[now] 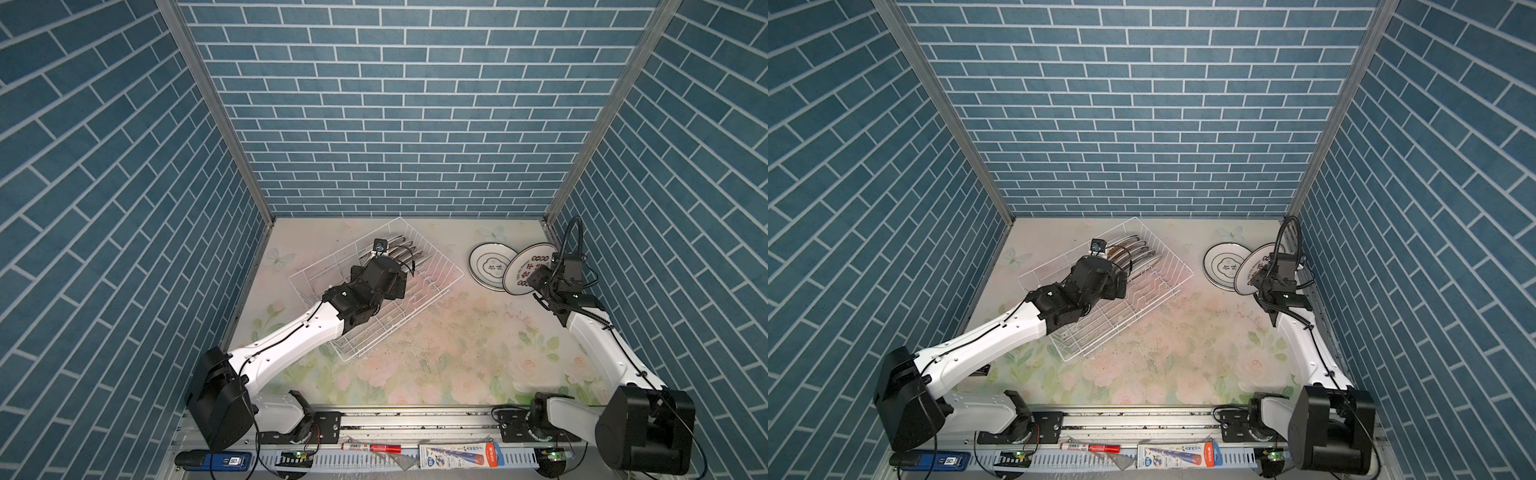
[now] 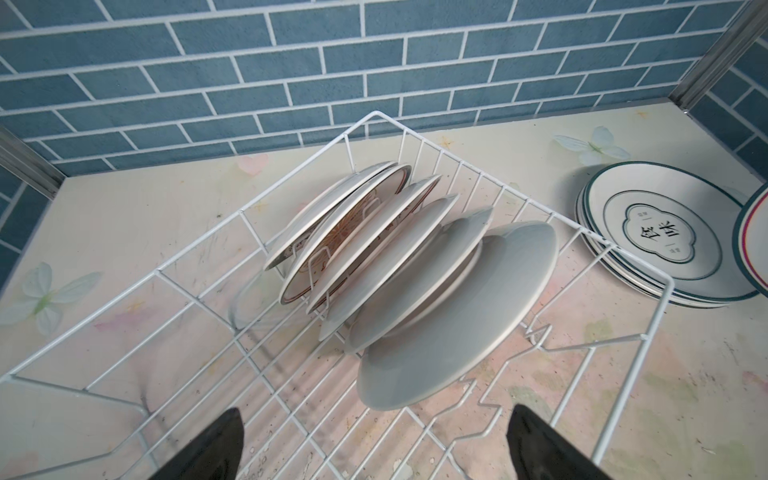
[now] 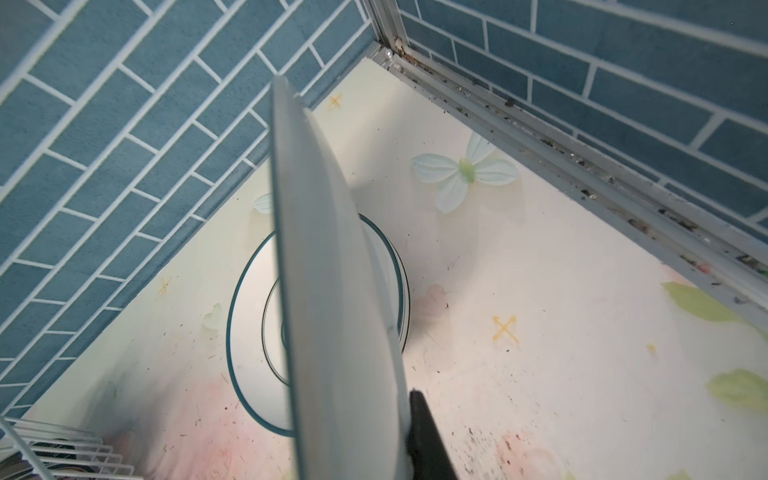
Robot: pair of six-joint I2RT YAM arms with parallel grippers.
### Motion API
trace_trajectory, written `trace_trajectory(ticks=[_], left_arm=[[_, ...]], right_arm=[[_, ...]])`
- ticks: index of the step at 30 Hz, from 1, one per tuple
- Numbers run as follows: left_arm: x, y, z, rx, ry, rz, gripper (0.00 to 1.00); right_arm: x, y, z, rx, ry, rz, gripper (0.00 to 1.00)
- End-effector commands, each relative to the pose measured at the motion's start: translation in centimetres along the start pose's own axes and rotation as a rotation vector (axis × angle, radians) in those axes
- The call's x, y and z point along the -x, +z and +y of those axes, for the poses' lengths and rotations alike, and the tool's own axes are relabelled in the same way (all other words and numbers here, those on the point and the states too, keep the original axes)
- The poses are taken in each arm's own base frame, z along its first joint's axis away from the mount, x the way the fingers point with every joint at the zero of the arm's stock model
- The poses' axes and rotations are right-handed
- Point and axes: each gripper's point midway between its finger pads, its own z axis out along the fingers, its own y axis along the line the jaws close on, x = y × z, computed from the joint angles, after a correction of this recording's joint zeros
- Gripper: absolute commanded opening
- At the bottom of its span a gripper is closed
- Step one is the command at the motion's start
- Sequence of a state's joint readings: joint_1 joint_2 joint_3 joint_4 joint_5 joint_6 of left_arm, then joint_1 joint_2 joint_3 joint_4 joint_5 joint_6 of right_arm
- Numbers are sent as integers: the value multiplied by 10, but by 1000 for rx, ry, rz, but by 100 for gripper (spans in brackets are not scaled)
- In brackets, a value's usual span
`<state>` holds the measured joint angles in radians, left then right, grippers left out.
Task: Unload the plates from the dish rack
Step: 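Lower the plate onto the far-wall stack with the right gripper and open it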
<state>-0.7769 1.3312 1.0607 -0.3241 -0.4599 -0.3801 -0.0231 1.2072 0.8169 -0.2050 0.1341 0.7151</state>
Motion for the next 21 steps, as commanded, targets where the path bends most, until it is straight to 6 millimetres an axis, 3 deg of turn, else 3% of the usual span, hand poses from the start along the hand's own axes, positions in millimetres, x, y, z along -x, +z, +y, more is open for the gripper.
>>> trace_trajectory(ticks=[1, 5, 12, 21], left_arm=[[4, -4, 14, 56, 27, -31, 99], [3, -3, 12, 48, 24, -24, 99], [-8, 7, -9, -27, 23, 85, 99], [-1, -4, -4, -41, 26, 33, 99]], right_arm=[[28, 5, 32, 120, 97, -34, 0], [23, 21, 36, 139, 120, 6, 0], [11, 52, 36, 156, 176, 85, 0], [-9, 80, 27, 182, 231, 179, 0]])
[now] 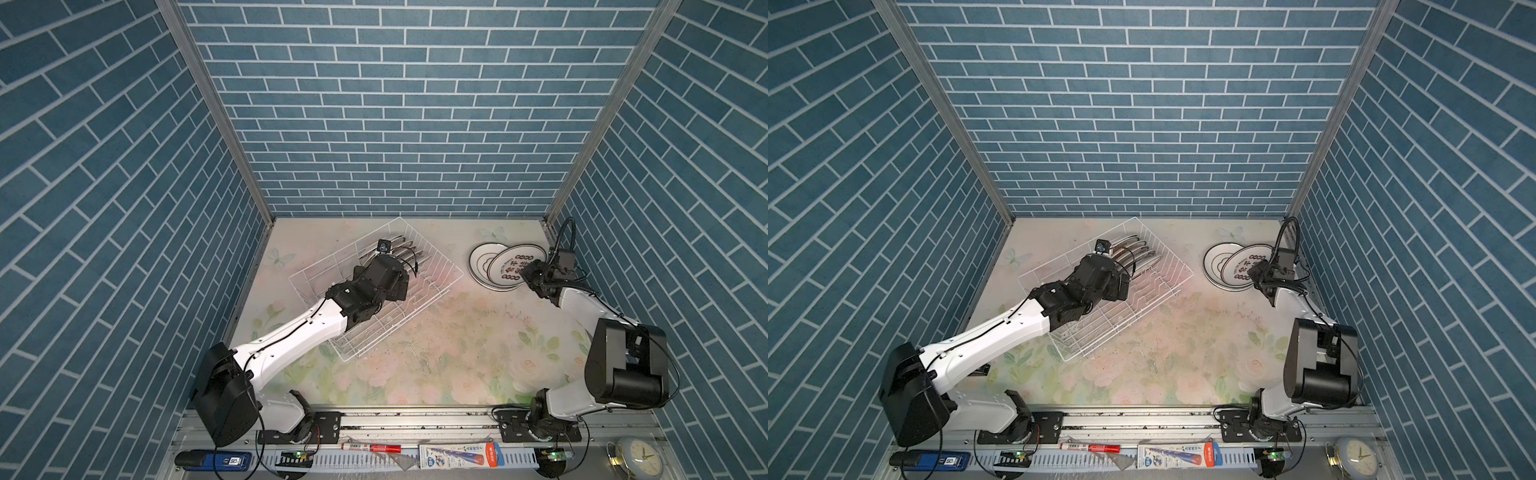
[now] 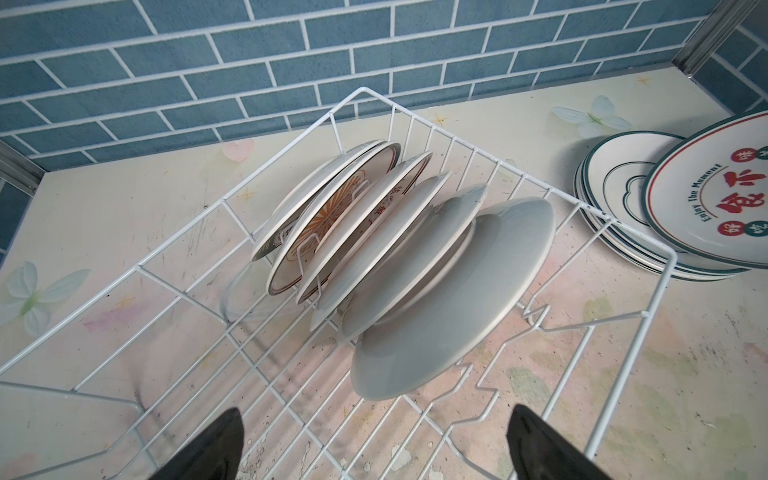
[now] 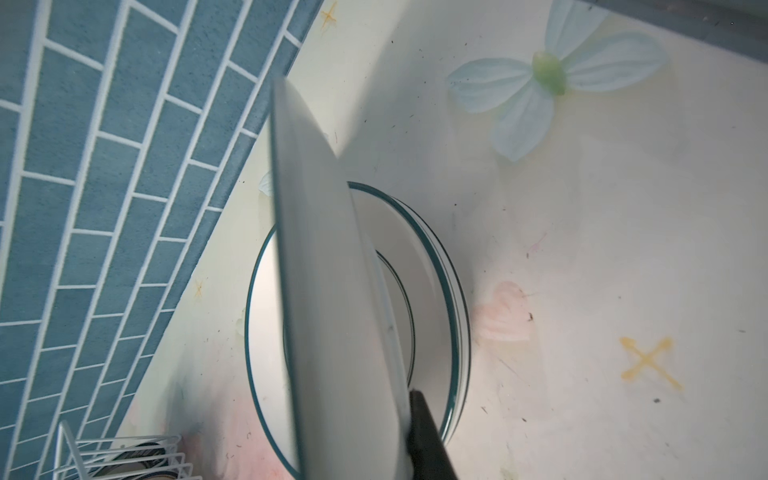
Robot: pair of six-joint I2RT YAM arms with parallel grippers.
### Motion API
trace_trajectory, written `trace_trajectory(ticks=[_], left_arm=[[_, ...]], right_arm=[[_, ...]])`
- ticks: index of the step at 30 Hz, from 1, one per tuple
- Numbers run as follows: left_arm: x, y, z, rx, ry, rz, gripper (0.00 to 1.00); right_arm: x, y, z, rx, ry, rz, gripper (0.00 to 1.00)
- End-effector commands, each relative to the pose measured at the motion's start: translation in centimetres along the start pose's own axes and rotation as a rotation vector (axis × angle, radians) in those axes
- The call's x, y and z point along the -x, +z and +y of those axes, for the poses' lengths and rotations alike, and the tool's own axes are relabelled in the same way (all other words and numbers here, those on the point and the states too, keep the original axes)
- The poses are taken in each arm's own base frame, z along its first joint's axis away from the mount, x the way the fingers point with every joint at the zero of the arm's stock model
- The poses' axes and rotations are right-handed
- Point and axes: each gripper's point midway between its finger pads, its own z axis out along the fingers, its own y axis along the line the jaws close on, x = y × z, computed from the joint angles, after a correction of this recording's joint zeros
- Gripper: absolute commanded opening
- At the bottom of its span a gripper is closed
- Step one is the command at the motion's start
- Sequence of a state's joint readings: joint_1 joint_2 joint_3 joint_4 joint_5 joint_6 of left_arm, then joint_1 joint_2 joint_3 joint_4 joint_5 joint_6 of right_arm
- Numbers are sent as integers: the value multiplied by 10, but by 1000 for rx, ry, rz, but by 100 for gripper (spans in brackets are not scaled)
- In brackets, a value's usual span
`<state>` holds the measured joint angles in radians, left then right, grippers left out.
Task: Unload the plates from the dish rack
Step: 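Lower the plate onto the far-wall stack with the right gripper and open it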
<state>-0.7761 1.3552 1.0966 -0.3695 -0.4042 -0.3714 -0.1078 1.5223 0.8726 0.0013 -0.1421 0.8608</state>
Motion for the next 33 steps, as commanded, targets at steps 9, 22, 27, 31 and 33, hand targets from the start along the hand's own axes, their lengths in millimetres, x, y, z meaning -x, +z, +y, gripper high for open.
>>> trace_trajectory(ticks=[9, 22, 27, 31, 33], left_arm=[[-2, -7, 13, 29, 25, -23, 99], [-2, -10, 14, 16, 22, -38, 99], [-4, -9, 19, 53, 38, -25, 99], [-3, -9, 23, 80, 57, -17, 99], [-1, -10, 22, 76, 51, -32, 99]], right_arm=[[-4, 12, 7, 37, 6, 71, 28], [-9, 15, 4, 3, -47, 120, 40], [-14, 22, 4, -2, -55, 161, 42], [-17, 26, 3, -6, -64, 175, 43], [-20, 27, 1, -19, -79, 194, 44]])
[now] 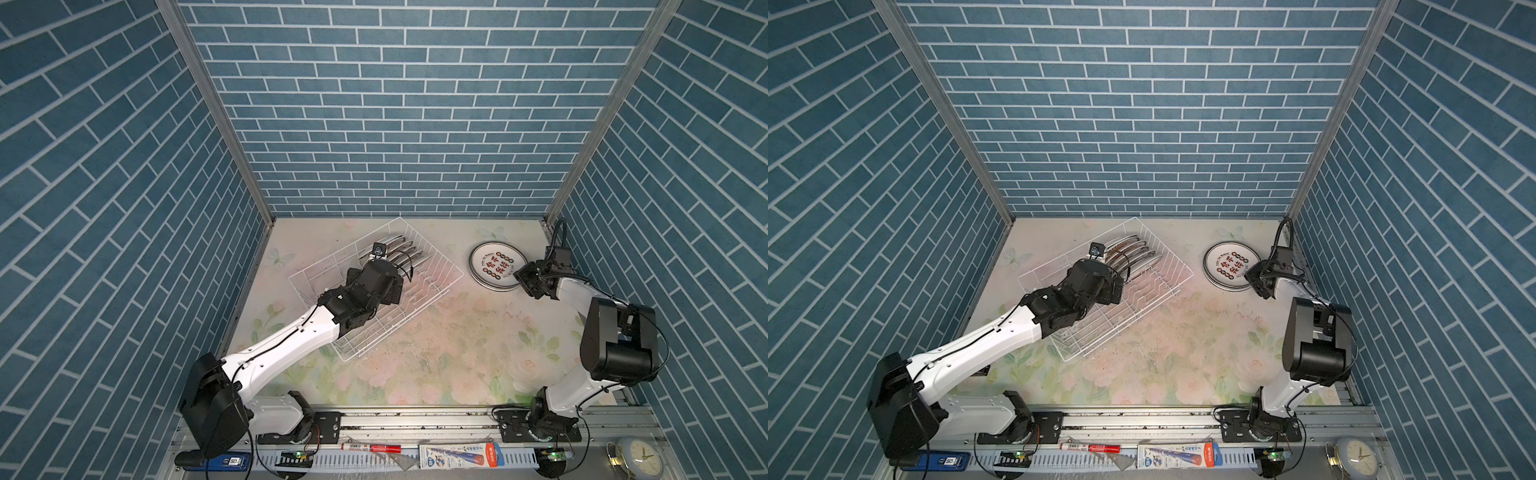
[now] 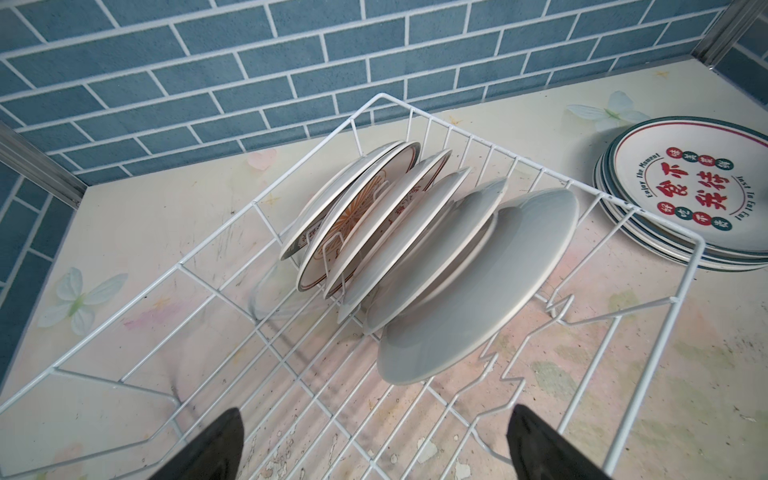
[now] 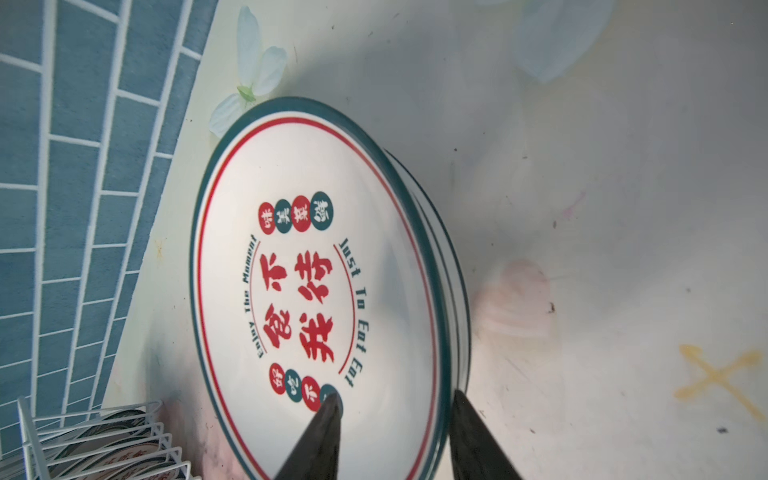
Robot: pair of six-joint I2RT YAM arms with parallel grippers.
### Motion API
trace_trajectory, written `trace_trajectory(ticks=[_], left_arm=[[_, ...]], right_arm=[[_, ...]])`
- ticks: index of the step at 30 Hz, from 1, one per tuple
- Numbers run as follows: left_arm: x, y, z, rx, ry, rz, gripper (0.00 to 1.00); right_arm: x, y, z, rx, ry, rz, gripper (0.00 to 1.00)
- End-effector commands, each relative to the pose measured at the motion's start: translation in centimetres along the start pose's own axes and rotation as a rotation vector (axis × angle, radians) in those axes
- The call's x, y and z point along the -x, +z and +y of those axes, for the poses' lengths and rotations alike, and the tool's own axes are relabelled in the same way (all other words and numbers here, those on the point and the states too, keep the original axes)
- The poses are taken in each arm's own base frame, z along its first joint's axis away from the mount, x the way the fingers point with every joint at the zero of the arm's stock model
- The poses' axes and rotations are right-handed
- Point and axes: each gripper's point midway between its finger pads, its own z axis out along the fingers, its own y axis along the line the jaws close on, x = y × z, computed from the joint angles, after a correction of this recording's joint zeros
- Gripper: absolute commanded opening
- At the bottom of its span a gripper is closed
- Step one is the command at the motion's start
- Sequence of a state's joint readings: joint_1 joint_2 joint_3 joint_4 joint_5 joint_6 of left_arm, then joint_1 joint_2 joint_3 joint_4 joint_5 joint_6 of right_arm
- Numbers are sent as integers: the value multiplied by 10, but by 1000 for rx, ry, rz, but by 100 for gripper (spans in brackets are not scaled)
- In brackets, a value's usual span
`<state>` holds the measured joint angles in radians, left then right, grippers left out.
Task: Unload the plates from the dish rack
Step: 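Lower the plate onto the far-wall stack with the right gripper and open it, then lower the left gripper onto the next rack plate while the right gripper withdraws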
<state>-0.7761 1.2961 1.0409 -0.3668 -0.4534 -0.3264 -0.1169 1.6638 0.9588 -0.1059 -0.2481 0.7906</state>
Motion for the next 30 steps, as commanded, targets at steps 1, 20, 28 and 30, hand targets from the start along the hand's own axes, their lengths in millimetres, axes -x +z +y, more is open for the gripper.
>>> trace_trajectory(ticks=[1, 20, 28, 30], left_arm=[[5, -1, 8, 34, 10, -13, 99], [0, 3, 4, 21, 130, -9, 99], [-5, 9, -26, 47, 266, 19, 99], [-5, 10, -35, 77, 309, 16, 99]], right_arm=[[5, -1, 13, 13, -52, 18, 45], [-7, -50, 6, -74, -190, -47, 99], [-29, -68, -2, -34, -218, -43, 99], [-34, -71, -3, -19, -223, -40, 99]])
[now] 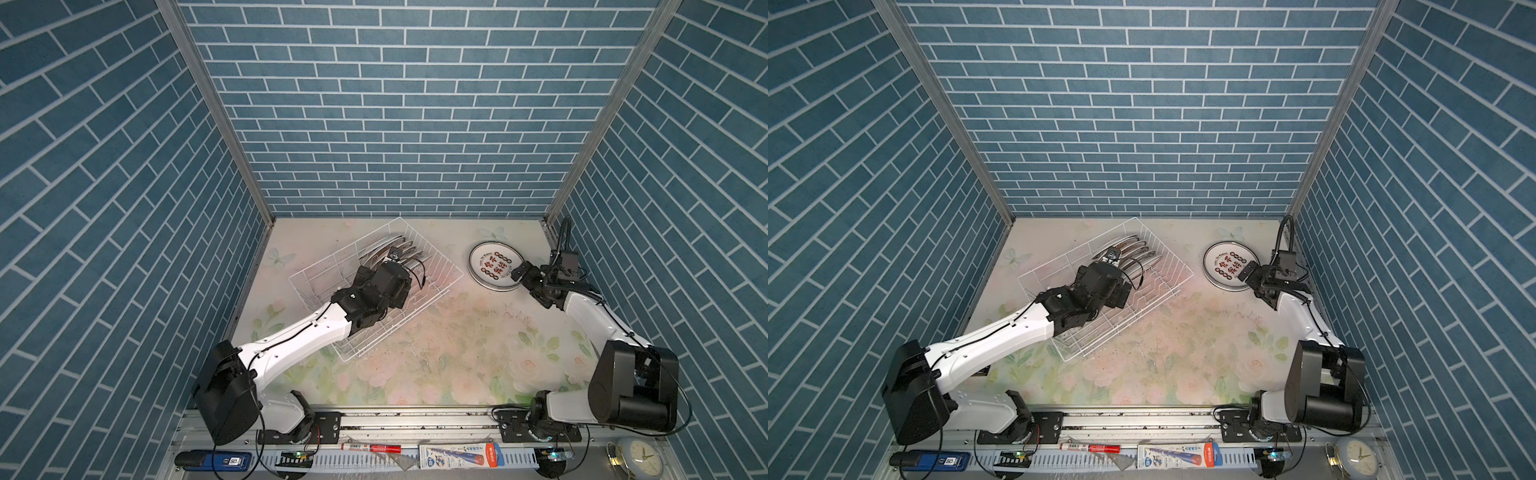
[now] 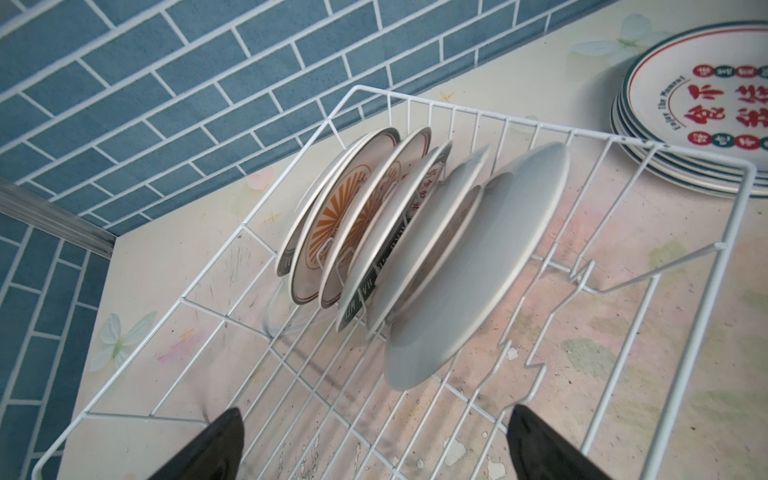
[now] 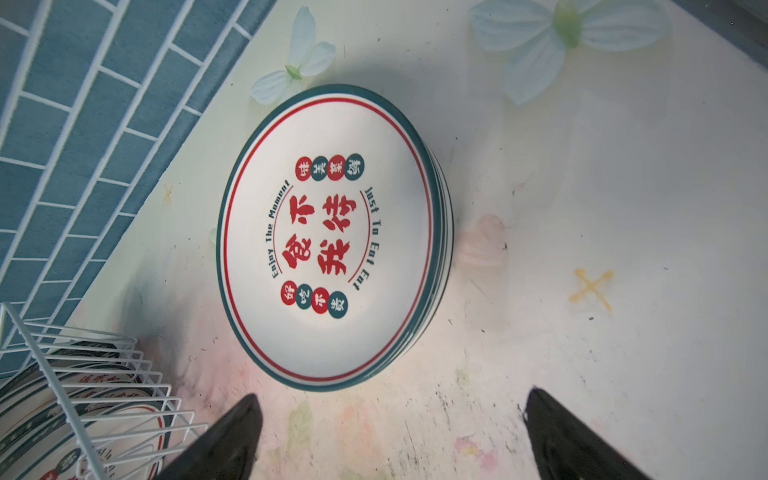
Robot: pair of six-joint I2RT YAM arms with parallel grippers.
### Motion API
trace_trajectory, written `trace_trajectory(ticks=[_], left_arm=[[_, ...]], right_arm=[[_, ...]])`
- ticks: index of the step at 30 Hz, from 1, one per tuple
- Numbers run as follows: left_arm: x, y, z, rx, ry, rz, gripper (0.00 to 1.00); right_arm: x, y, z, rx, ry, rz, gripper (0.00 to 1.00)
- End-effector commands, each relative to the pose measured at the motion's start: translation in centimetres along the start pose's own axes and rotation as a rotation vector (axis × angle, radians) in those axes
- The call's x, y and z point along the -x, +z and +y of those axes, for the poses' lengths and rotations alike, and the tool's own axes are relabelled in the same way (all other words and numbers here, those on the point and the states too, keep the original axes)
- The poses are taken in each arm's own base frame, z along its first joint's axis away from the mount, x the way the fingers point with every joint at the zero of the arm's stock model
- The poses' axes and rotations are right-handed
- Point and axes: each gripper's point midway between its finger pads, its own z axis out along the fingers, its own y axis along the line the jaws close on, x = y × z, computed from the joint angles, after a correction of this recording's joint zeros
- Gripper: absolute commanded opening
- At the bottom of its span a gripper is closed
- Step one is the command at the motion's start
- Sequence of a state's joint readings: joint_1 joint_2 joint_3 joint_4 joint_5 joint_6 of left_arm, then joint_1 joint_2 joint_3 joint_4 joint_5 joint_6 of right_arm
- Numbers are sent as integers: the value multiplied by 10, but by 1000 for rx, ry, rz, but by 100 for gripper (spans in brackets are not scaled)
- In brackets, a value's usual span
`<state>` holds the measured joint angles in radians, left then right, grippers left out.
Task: Unload the plates from the dish rack
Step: 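Lower the left gripper onto the next rack plate while the right gripper withdraws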
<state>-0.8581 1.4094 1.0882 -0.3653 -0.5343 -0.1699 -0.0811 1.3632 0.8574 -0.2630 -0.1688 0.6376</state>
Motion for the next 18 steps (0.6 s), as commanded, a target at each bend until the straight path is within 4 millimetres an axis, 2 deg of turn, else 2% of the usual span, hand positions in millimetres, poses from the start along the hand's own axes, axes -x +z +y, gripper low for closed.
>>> trace_trajectory(ticks=[1, 5, 11, 18], left_arm=[[6, -2, -9, 61, 88, 3, 99], [8, 2, -24, 88, 149, 12, 99], [11, 14, -33, 109, 190, 25, 96], [13, 34, -44, 142, 256, 40, 81]], right_arm=[[-16, -6, -4, 12, -35, 22, 99], [-24, -9, -4, 36, -40, 32, 99], [-32, -13, -5, 51, -47, 39, 99], [-33, -13, -5, 54, -52, 40, 99]])
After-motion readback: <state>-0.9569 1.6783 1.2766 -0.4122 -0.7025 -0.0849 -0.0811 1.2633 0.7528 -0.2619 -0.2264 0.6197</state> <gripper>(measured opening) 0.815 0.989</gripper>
